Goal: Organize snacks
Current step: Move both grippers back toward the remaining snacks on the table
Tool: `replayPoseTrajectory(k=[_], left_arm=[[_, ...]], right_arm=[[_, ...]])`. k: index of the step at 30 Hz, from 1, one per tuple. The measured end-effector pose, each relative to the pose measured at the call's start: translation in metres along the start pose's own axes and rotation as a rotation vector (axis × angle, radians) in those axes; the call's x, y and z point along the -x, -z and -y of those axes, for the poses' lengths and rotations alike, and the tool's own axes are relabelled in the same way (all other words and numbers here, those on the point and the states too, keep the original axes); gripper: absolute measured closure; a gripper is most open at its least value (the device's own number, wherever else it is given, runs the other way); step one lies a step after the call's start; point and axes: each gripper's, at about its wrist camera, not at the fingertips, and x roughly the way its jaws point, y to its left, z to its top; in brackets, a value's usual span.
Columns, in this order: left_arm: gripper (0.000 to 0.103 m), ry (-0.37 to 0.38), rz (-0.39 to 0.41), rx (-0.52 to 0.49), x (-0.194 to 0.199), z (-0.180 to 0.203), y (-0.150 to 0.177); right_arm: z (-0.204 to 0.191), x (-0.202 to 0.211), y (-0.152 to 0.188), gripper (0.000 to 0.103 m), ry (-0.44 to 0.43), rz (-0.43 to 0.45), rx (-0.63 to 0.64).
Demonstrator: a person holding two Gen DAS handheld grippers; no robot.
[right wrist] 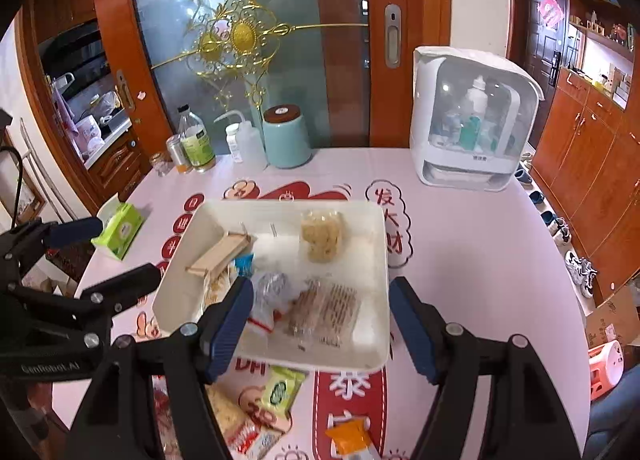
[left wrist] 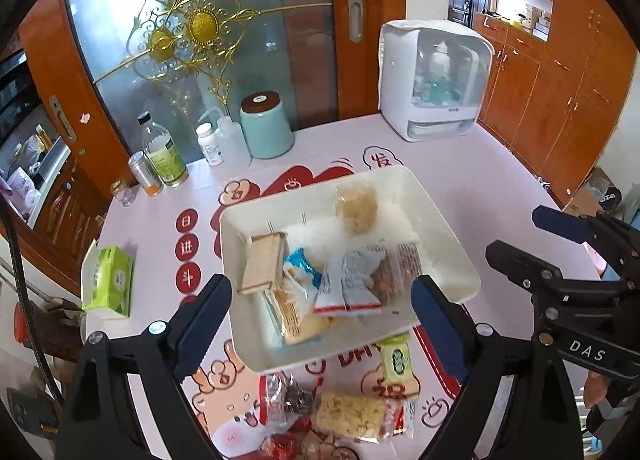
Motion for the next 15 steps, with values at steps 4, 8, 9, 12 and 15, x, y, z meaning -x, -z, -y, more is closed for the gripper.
replayPoseTrajectory(k=[4, 8, 9, 12, 15], left_arm=[[0.012, 0.025, -0.012, 0.000, 0.008, 0.002, 0.020], [0.012, 0.046, -0.023, -0.012, 0.016, 0.003, 0.039], [0.012, 0.054, -0.027, -0.019, 0.017, 0.003, 0.044], [0.012, 0.069, -0.048, -0.046, 0.019, 0.004, 0.060], [0.012, 0.095, -0.080, -0.089, 0.015, 0.006, 0.079]], right_arm=[[-0.001, 0.007, 0.019, 0.032, 0.005, -0.016, 0.008], [-0.004, 0.014, 0.042, 0.032, 0.008, -0.037, 0.016], [-0.005, 0.016, 0.048, 0.032, 0.008, -0.042, 0.019], [-0.008, 0.021, 0.069, 0.032, 0.007, -0.064, 0.022], [-0.009, 0.022, 0.095, 0.032, 0.005, -0.103, 0.017]])
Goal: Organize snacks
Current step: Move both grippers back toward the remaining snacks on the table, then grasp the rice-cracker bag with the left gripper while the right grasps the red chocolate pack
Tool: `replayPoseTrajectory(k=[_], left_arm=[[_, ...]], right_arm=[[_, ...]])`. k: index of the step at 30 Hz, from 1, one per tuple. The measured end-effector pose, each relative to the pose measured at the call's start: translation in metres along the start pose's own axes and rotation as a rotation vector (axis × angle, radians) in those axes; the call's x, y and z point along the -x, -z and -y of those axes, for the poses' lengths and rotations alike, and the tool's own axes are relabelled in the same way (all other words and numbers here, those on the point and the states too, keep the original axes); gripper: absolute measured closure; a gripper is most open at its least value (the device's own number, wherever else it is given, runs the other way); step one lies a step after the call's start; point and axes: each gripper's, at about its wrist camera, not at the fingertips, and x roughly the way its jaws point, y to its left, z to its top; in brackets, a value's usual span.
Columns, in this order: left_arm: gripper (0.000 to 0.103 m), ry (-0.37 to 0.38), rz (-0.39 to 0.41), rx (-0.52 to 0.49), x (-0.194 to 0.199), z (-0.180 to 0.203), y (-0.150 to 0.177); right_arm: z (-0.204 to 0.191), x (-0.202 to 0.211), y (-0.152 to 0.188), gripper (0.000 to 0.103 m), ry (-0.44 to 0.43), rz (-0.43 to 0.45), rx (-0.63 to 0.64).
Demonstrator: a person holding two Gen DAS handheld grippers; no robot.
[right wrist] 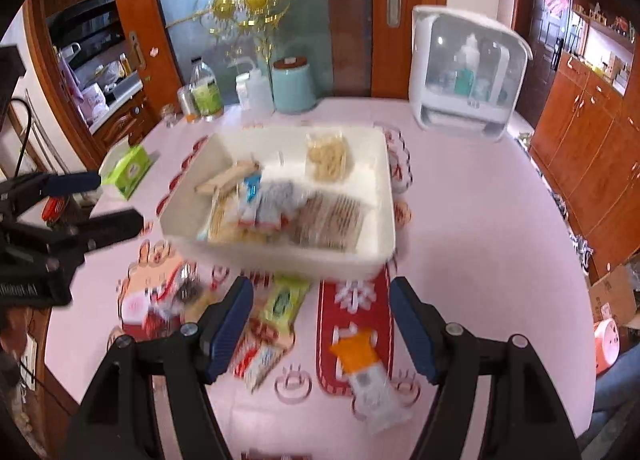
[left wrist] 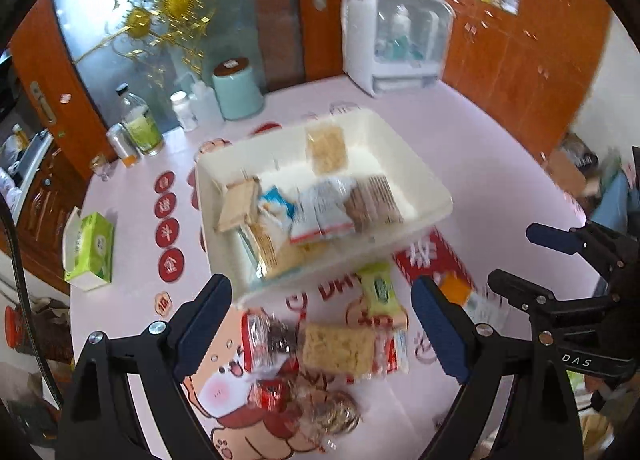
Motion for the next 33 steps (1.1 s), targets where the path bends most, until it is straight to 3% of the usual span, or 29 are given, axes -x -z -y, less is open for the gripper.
replayPoseTrajectory(k=[7, 14, 18, 25, 33], left_arm=[[0.012, 0.098, -0.137, -0.104, -0.031, 0.003, 0.048], [0.012, 0.124, -0.242, -0.167, -0.054, 0.008, 0.097], [0.012, 0.137, -0.286, -0.210, -0.063, 0.013, 0.121], [0.012, 0.145, -0.306, -0.227, -0.071, 0.016, 0.127], [0.012, 0.150, -0.315, -0.181, -0.083, 0.007, 0.116]], right_arm=[[-0.010, -0.017, 0.070, 0.032, -0.038, -0.137, -0.042], [-0.027, -0.050, 0.154, 0.032, -0.088, -0.324, -0.057], [-0.038, -0.058, 0.184, 0.032, -0.069, -0.370, -0.043], [-0.046, -0.069, 0.195, 0.030, -0.051, -0.376, -0.047], [-0.045, -0.071, 0.181, 0.048, -0.039, -0.358, -0.053]])
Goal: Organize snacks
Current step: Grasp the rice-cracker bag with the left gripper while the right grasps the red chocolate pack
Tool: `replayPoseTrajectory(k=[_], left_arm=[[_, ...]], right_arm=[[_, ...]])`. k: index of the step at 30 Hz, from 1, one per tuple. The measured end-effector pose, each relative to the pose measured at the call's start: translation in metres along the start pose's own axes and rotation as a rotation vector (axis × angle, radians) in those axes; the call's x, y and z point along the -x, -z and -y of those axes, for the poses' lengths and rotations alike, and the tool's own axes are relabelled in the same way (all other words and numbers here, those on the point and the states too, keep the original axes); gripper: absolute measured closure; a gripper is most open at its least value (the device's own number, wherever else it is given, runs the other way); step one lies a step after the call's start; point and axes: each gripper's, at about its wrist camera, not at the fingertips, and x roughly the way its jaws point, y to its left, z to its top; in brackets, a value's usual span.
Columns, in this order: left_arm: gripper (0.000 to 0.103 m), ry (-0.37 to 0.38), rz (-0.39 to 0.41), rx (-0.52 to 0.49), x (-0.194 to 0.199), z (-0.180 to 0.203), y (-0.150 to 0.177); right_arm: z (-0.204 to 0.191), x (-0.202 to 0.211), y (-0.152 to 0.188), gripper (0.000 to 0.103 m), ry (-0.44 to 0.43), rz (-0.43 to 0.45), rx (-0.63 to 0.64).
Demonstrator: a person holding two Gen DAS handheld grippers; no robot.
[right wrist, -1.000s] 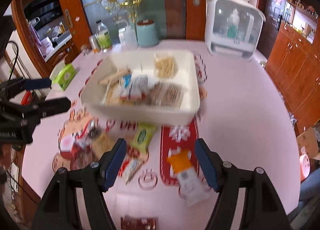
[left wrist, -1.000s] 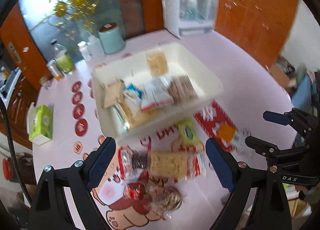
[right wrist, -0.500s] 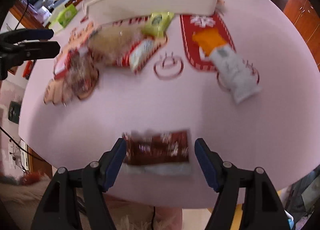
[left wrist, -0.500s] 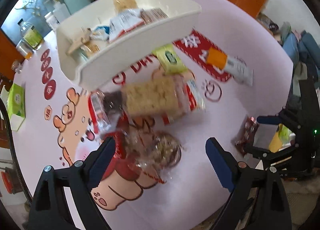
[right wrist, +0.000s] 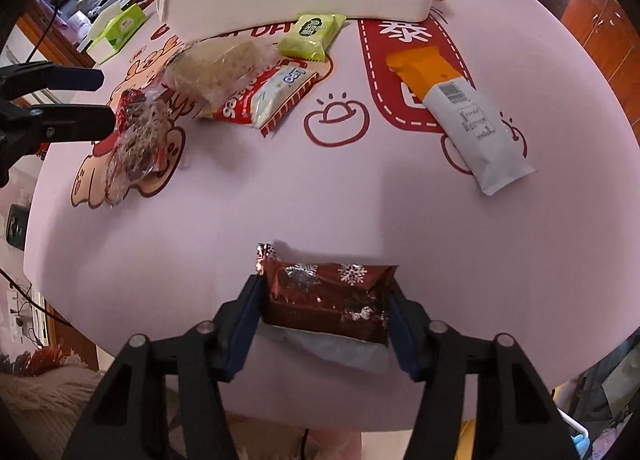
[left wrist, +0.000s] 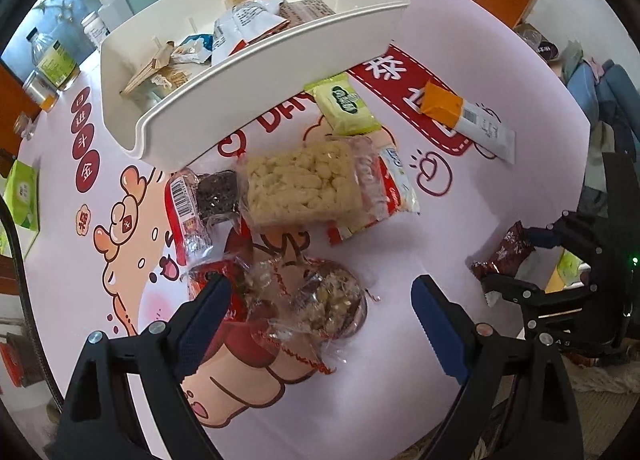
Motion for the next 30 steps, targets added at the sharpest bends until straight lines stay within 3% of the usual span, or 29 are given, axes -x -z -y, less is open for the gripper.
replayPoseTrajectory(k=[11, 26, 30], left_arm=[[0.012, 0.087, -0.036, 0.177, -0.034, -0.029, -0.038], [0.012, 0.051, -0.086, 0.176, -0.076, -0.022, -0.067], [0.007, 0.037, -0.089, 0.169, -0.082, -0.014, -0.075]], right_arm=[[0.018, -0.011, -0.033, 0.052, -0.021, 0.005, -0.032], [0.025, -0.014, -0.042, 0.053, -0.053, -0.011, -0.008], [0.027, -0.016, -0.047, 0.053, -0.062, -0.018, 0.002]])
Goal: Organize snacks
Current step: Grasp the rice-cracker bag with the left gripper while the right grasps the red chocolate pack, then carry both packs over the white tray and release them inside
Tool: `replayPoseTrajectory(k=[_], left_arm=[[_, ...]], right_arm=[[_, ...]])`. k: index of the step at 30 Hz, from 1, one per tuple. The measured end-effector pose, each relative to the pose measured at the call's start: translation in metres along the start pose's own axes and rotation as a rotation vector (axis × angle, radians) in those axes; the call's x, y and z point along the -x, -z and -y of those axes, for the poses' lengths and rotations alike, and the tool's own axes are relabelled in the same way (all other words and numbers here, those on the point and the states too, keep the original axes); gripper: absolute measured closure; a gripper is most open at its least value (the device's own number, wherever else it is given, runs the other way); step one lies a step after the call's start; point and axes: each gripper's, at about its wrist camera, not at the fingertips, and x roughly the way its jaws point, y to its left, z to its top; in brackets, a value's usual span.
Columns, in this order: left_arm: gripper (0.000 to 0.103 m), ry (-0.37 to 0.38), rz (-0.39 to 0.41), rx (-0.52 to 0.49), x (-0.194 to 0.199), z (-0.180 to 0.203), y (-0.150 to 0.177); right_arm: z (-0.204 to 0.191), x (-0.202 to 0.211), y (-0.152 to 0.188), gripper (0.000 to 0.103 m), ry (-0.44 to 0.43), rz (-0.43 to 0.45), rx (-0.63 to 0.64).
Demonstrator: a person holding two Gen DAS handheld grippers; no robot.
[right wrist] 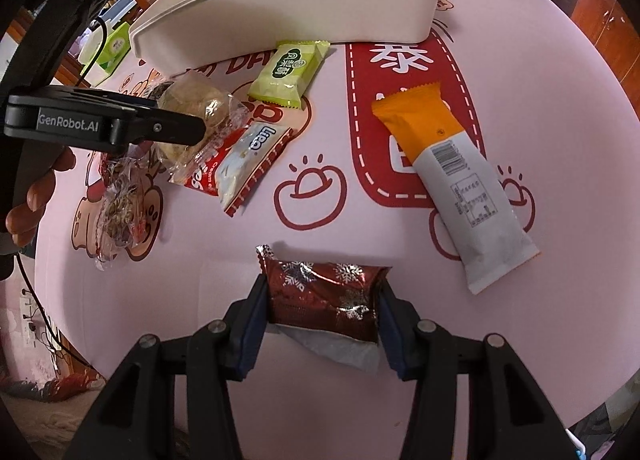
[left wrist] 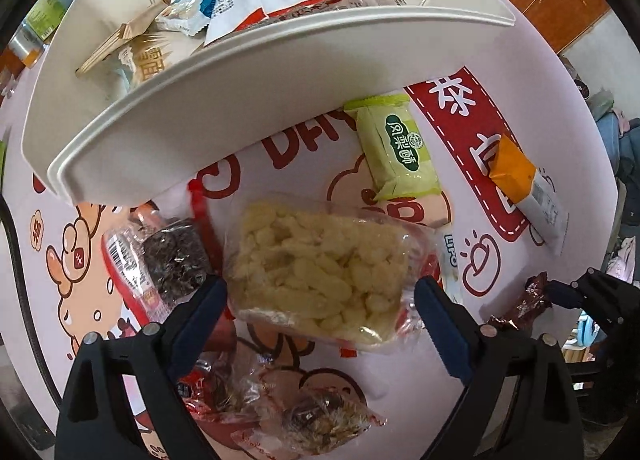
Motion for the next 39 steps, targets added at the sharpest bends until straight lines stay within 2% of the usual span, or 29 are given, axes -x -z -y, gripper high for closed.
replayPoseTrajectory(k=[2, 6, 8, 16, 23, 29, 34, 39], left_arm=[[0.000, -0.016, -0.001, -0.009, -0.004, 0.004, -0.001], [0.001, -0.017, 0.014, 0.014, -0.011, 0.004, -0.007], [0.017, -0.029, 0.038, 0.024, -0.009, 0.002, -0.008], [0.020, -0.038, 0.069, 0.056, 0.002, 0.010, 0.006], [0.021, -0.014, 0.136, 0.073, 0.050, 0.009, 0.028], [0.020, -0.018, 0.271, 0.079, 0.118, 0.003, 0.024], [0.020, -0.026, 0.404, 0.090, 0.184, -0.007, 0.005], [0.020, -0.066, 0.521, 0.089, 0.233, -0.013, -0.023]], right_arm=[[0.001, -0.001, -0.002, 0.053, -0.003, -0.003, 0.006], [0.005, 0.001, -0.004, 0.053, -0.009, -0.007, 0.013], [0.006, 0.002, -0.005, 0.053, -0.012, -0.009, 0.018], [0.006, 0.003, -0.006, 0.055, -0.016, -0.015, 0.024], [0.008, 0.024, -0.015, 0.060, -0.022, 0.031, 0.015], [0.004, 0.066, -0.038, 0.060, -0.046, 0.136, 0.025], [-0.006, 0.119, -0.079, 0.060, -0.041, 0.286, 0.089], [-0.018, 0.177, -0.124, 0.060, -0.027, 0.461, 0.150]])
